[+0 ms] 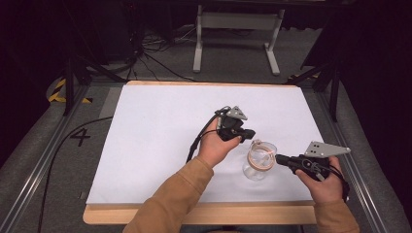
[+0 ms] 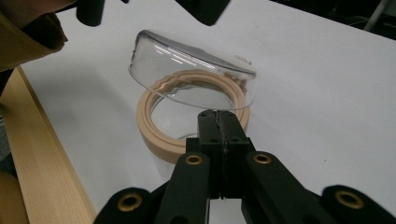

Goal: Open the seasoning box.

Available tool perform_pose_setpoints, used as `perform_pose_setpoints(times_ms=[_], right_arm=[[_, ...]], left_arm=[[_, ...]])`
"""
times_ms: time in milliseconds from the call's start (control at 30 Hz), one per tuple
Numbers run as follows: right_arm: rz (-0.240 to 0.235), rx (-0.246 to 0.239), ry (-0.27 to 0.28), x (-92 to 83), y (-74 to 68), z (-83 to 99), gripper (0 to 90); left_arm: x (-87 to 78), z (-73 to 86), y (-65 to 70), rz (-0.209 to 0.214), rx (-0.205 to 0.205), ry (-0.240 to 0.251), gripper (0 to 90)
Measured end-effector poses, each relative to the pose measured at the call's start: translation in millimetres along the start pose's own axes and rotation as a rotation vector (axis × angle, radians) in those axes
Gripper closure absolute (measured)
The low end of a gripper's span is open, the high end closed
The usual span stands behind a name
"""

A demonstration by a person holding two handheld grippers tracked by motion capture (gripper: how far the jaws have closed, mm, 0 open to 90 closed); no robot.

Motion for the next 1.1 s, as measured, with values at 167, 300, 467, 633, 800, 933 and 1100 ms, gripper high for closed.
perform_pose_setpoints(times_ms=[167,300,467,633,800,933,1100], right_arm=[[-0.005,-0.005,0.022,0.7,3.4,-6.8,90.0],[-0.014,-0.007,0.04,2.0,5.8,-13.3,90.0],[-0.027,-0.016,0.06,5.1,9.6,-20.7,90.0],[-0.039,-0.014,0.074,10.0,14.4,-26.1,90.0],[-0.05,-0.017,0.074,16.3,16.7,-29.2,90.0],[-0.052,-0.017,0.076,21.7,20.8,-31.5,90.0],[-0.049,-0.012,0.075,26.9,26.7,-31.9,90.0]], left_arm=[[-22.1,7.3,2.0,-0.028,0.009,-0.002,88.8],[-38.7,16.2,3.6,-0.039,0.008,-0.006,89.0],[-56.2,32.3,5.2,-0.06,0.0,-0.016,89.0],[-70.2,52.9,5.3,-0.075,-0.016,-0.032,89.0],[-77.6,71.8,1.3,-0.093,-0.036,-0.053,88.6],[-81.1,84.9,-3.2,-0.106,-0.06,-0.057,88.6],[-87.8,94.5,-7.0,-0.121,-0.086,-0.06,88.2]])
Point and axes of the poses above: each handheld gripper's, and its own axes: x roughly forward along the jaws, z roughly out of its underside, y roughly to its right, the point moved 6 cm from there along x, roughly forward along the jaws, and after that the axes turned 2 degrees about z, right-handed, at the moved point
